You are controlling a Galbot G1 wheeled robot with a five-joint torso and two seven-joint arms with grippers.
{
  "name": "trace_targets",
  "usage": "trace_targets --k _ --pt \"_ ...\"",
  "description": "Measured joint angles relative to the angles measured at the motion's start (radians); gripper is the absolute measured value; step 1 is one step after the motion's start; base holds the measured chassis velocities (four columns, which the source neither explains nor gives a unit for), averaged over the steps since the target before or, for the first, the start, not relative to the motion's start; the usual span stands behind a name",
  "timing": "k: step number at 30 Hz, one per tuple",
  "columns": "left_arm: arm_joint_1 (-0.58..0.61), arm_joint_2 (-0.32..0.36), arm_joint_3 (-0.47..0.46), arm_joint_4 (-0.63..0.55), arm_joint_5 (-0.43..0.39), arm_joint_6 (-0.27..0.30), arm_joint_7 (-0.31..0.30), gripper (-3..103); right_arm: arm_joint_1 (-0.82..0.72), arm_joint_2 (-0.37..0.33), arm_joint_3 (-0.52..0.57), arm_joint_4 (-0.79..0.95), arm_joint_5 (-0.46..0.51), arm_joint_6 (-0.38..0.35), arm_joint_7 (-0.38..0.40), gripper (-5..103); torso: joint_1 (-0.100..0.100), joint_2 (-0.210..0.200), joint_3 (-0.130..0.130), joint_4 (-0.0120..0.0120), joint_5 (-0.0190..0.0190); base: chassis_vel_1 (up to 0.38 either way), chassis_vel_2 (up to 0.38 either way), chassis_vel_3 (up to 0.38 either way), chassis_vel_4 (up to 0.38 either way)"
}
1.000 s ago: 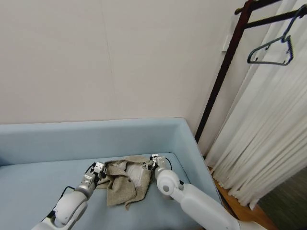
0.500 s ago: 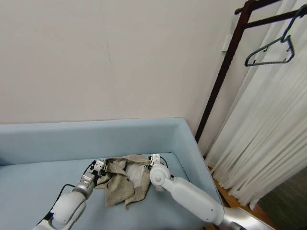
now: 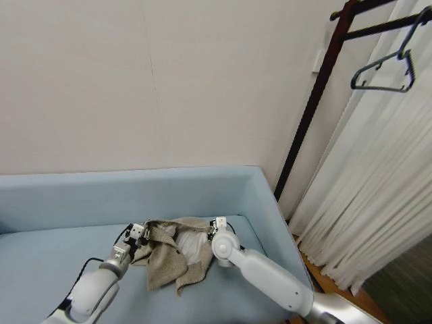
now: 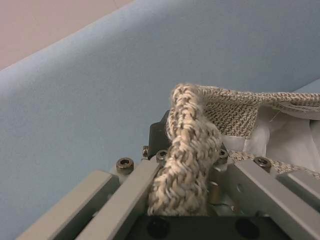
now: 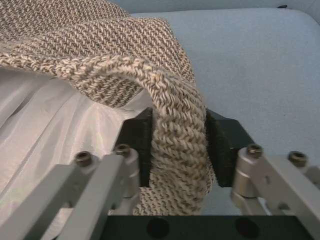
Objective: Pick up the clothes from the sofa and hang them on the clothes hanger.
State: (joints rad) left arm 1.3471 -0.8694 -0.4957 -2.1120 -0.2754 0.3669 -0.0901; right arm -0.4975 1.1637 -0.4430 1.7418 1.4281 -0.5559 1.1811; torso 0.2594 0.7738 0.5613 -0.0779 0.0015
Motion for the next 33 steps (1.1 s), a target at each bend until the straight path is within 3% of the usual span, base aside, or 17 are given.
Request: trace_targets --k 2,4,7,13,18,19,21,28,30,33 --pt "-0.001 0.000 -0.002 0.000 0.000 -0.003 0.001 4 -0.002 -0.011 0.000 0.010 -0.003 0.002 -0.004 20 0.000 0.000 0.000 0.0000 0.0000 0.000 0.000 0.000 0.000" --pt "-0.001 -0.001 -0.002 0.000 -0.001 -0.003 0.001 4 -0.003 -0.017 0.000 0.016 -0.004 0.004 -0.007 20 0.000 0.000 0.000 0.0000 0.0000 0.000 0.000 0.000 0.000" --pt "-0.001 -0.006 -0.002 -0.003 -0.001 -0.003 0.002 4 -0.004 -0.032 0.000 0.033 -0.014 0.006 -0.019 5 0.000 0.000 0.000 0.0000 0.0000 0.000 0.000 0.000 0.000" --pt "0.002 -0.007 -0.005 -0.012 -0.003 -0.032 0.002 4 -0.004 -0.060 -0.002 0.063 -0.092 0.026 -0.083 3 0.000 0.000 0.000 0.0001 0.0000 0.000 0.000 0.000 0.000" --pt "-0.004 0.013 -0.022 -0.030 -0.073 -0.143 -0.005 4 -0.023 -0.138 0.022 0.167 -0.320 0.080 -0.310 3 0.000 0.000 0.000 0.0001 0.0000 0.000 0.000 0.000 0.000" --pt "-0.004 0.013 -0.022 -0.030 -0.073 -0.143 -0.005 4 -0.023 -0.138 0.022 0.167 -0.320 0.080 -0.310 3 0.000 0.000 0.000 0.0001 0.0000 0.000 0.000 0.000 0.000" --pt "-0.013 0.032 -0.038 -0.054 -0.116 -0.171 -0.014 4 -0.026 -0.181 0.055 0.219 -0.358 0.094 -0.406 3 0.000 0.000 0.000 0.0000 0.0002 0.000 0.000 0.000 0.000" --pt "-0.047 0.094 -0.097 -0.156 -0.263 -0.194 -0.031 4 0.004 -0.286 0.176 0.325 -0.347 0.108 -0.568 3 0.000 0.000 0.000 0.0000 0.0001 0.000 0.000 0.000 0.000" --pt "-0.064 0.127 -0.126 -0.219 -0.325 -0.188 -0.047 4 0.025 -0.336 0.244 0.371 -0.305 0.104 -0.635 3 0.000 0.000 0.000 -0.0001 0.0003 0.000 0.000 0.000 0.000" --pt "-0.070 0.156 -0.178 -0.281 -0.361 -0.158 -0.062 4 0.061 -0.383 0.309 0.419 -0.220 0.084 -0.670 3 0.000 0.000 0.000 -0.0003 0.0002 0.000 0.000 0.000 0.000"
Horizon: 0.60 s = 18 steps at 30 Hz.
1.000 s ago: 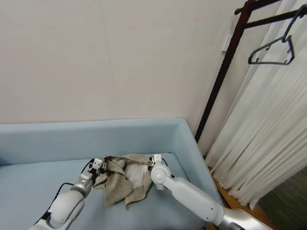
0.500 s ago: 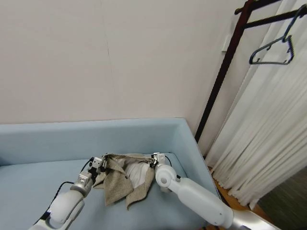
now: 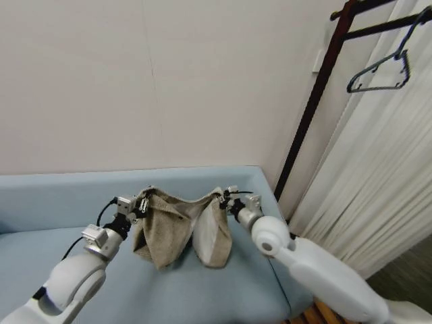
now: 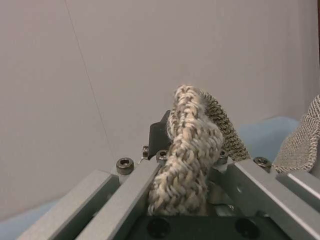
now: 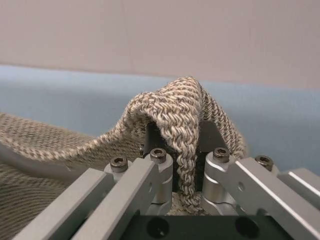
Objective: Pick up the clothes from the sofa and hang them on the clothes hanger.
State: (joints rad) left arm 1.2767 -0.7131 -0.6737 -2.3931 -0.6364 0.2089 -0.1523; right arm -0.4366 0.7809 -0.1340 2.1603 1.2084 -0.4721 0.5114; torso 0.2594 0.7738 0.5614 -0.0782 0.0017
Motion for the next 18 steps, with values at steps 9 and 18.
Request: trace_targets --k 9,18 --pt "0.105 0.070 -0.376 -0.117 -0.213 0.168 -0.028 4 0.163 -0.139 0.133 0.123 0.312 -0.105 -0.044 3 0.000 0.000 0.000 0.0005 -0.0006 0.000 0.000 0.000 0.000" --pt "0.112 0.191 -0.828 -0.116 -0.576 0.294 0.046 4 0.415 -0.272 0.139 0.152 0.579 -0.173 -0.060 3 0.000 0.000 0.000 0.0011 -0.0003 0.000 0.000 0.000 0.000"
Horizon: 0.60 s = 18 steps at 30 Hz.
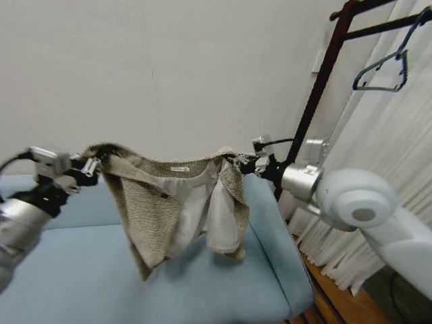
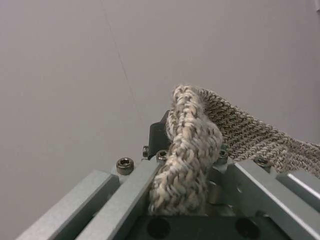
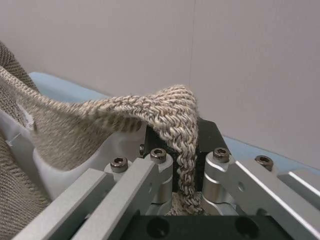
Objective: Pick up the clothes from the sofa and hang them on the clothes hanger.
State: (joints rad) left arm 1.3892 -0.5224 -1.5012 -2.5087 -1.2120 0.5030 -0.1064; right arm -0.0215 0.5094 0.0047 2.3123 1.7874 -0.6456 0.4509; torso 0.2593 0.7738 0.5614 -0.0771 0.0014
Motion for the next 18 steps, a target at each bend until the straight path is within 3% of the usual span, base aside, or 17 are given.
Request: trace_targets --k 2,4,7,9,11,14,18 --pt "-0.010 0.018 -0.021 0.001 -0.044 0.022 0.006 4 0.016 -0.034 0.017 0.010 0.045 -0.008 0.000 3 0.000 0.000 0.000 0.0003 -0.0002 0.000 0.000 0.000 0.000" --pt "-0.030 0.046 -0.033 0.002 -0.121 0.076 0.038 4 0.029 -0.152 0.060 0.051 0.128 -0.022 0.000 3 0.000 0.000 0.000 -0.0011 0.0003 0.000 0.000 0.000 0.000" --pt "-0.013 0.044 -0.075 0.002 -0.215 0.134 0.030 4 0.047 -0.288 0.077 0.107 0.201 -0.026 -0.017 3 0.000 0.000 0.000 -0.0025 0.0007 0.000 0.000 0.000 0.000" --pt "0.001 0.030 -0.104 0.003 -0.261 0.164 0.014 4 0.064 -0.317 0.077 0.119 0.236 -0.033 -0.021 3 0.000 0.000 0.000 -0.0020 0.0008 0.000 0.000 0.000 0.000" --pt "0.020 -0.002 -0.128 0.004 -0.363 0.217 -0.060 4 0.083 -0.353 0.074 0.141 0.310 -0.044 -0.017 3 0.000 0.000 0.000 -0.0002 -0.0001 0.000 0.000 0.000 0.000" --pt "0.030 -0.029 -0.136 0.005 -0.427 0.239 -0.090 4 0.085 -0.375 0.064 0.160 0.341 -0.055 -0.016 3 0.000 0.000 0.000 -0.0001 -0.0010 0.000 0.000 0.000 0.000" --pt "0.046 -0.033 -0.121 0.006 -0.439 0.241 -0.131 4 0.072 -0.377 0.046 0.174 0.385 -0.074 -0.005 3 0.000 0.000 0.000 -0.0007 0.0009 0.000 0.000 0.000 0.000"
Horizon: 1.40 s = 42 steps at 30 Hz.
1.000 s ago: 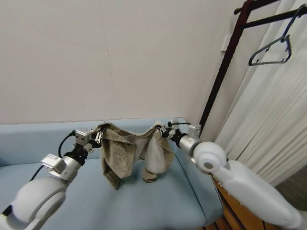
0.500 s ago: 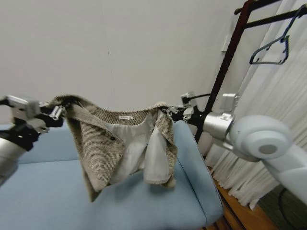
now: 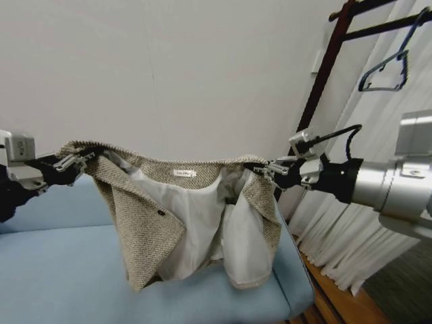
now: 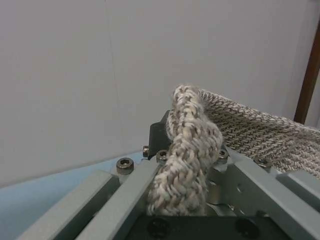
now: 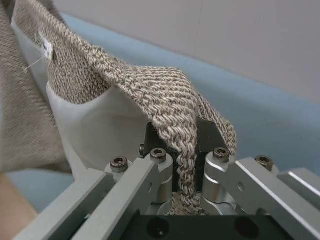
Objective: Pick up the clothes from the sofa and hang them on the clothes hanger.
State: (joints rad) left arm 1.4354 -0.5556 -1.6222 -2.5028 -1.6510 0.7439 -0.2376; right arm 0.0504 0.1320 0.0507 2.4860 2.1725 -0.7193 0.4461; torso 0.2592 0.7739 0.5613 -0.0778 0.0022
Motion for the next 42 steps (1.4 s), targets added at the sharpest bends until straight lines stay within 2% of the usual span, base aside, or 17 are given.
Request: trace_targets --k 3,4,7,12,18,24,27,28,30,33,35,36,37,38,40,41,42 --pt "0.005 -0.029 0.145 0.001 0.001 0.000 -0.126 4 -0.006 0.045 -0.050 0.003 0.008 -0.012 0.041 3 0.000 0.000 0.000 -0.0002 -0.0007 0.000 0.000 0.000 0.000" --pt "0.005 -0.029 0.145 0.001 0.001 0.000 -0.126 4 -0.006 0.045 -0.050 0.003 0.008 -0.012 0.041 3 0.000 0.000 0.000 -0.0002 -0.0007 0.000 0.000 0.000 0.000" --pt "0.002 -0.070 0.327 0.003 -0.002 0.000 -0.257 4 -0.006 0.082 -0.119 -0.008 -0.029 -0.013 0.064 3 0.000 0.000 0.000 0.0002 -0.0015 0.000 0.000 0.000 0.000" --pt "-0.001 -0.070 0.344 0.004 -0.065 -0.003 -0.286 4 -0.010 0.112 -0.153 -0.039 -0.075 -0.014 0.055 3 0.000 0.000 0.000 0.0001 -0.0007 0.000 0.000 0.000 0.000" --pt "-0.065 0.023 0.298 0.004 -0.074 -0.006 -0.160 4 -0.001 0.134 -0.147 -0.106 -0.168 -0.009 -0.075 3 0.000 0.000 0.000 -0.0002 -0.0009 0.000 0.000 0.000 0.000" --pt "-0.093 0.124 0.220 0.002 0.008 -0.055 -0.031 4 0.013 0.165 -0.089 -0.149 -0.213 0.019 -0.090 3 0.000 0.000 0.000 -0.0001 -0.0007 0.000 0.000 0.000 0.000" --pt "-0.097 0.197 0.128 0.001 0.038 -0.090 0.082 4 0.040 0.170 -0.052 -0.176 -0.221 0.030 -0.103 3 0.000 0.000 0.000 0.0001 -0.0009 0.000 0.000 0.000 0.000" --pt "-0.097 0.197 0.128 0.001 0.038 -0.090 0.082 4 0.040 0.170 -0.052 -0.176 -0.221 0.030 -0.103 3 0.000 0.000 0.000 0.0001 -0.0009 0.000 0.000 0.000 0.000" --pt "-0.098 0.249 0.058 0.009 0.036 -0.106 0.148 4 0.054 0.153 -0.018 -0.185 -0.208 0.034 -0.139 3 0.000 0.000 0.000 0.0001 -0.0007 0.000 0.000 0.000 0.000" --pt "-0.094 0.292 -0.015 0.014 -0.005 -0.099 0.160 4 0.069 0.123 0.004 -0.180 -0.178 0.018 -0.161 3 0.000 0.000 0.000 -0.0003 -0.0008 0.000 0.000 0.000 0.000" --pt "-0.087 0.329 -0.104 0.006 -0.099 -0.045 0.109 4 0.076 0.074 0.022 -0.151 -0.113 0.001 -0.163 3 0.000 0.000 0.000 -0.0002 -0.0005 0.000 0.000 0.000 0.000" --pt "-0.085 0.339 -0.133 0.004 -0.150 -0.029 0.062 4 0.076 0.052 0.027 -0.139 -0.085 -0.004 -0.163 3 0.000 0.000 0.000 -0.0002 -0.0004 0.000 0.000 0.000 0.000" --pt "-0.081 0.350 -0.172 0.002 -0.236 -0.017 -0.020 4 0.076 0.023 0.033 -0.125 -0.054 -0.008 -0.163 3 0.000 0.000 0.000 -0.0003 -0.0007 0.000 0.000 0.000 0.000" --pt "-0.081 0.350 -0.172 0.002 -0.236 -0.017 -0.020 4 0.076 0.023 0.033 -0.125 -0.054 -0.008 -0.163 3 0.000 0.000 0.000 -0.0003 -0.0007 0.000 0.000 0.000 0.000" --pt "-0.074 0.359 -0.206 0.001 -0.337 -0.011 -0.127 4 0.074 -0.020 0.042 -0.100 -0.009 -0.011 -0.155 3 0.000 0.000 0.000 -0.0002 -0.0006 0.000 0.000 0.000 0.000" --pt "-0.072 0.359 -0.208 0.001 -0.349 -0.011 -0.140 4 0.074 -0.027 0.043 -0.096 0.001 -0.011 -0.152 3 0.000 0.000 0.000 -0.0001 -0.0006 0.000 0.000 0.000 0.000" --pt "-0.066 0.356 -0.210 0.001 -0.404 -0.010 -0.196 4 0.072 -0.051 0.047 -0.081 0.036 -0.012 -0.139 3 0.000 0.000 0.000 -0.0001 -0.0008 0.000 0.000 0.000 0.000"
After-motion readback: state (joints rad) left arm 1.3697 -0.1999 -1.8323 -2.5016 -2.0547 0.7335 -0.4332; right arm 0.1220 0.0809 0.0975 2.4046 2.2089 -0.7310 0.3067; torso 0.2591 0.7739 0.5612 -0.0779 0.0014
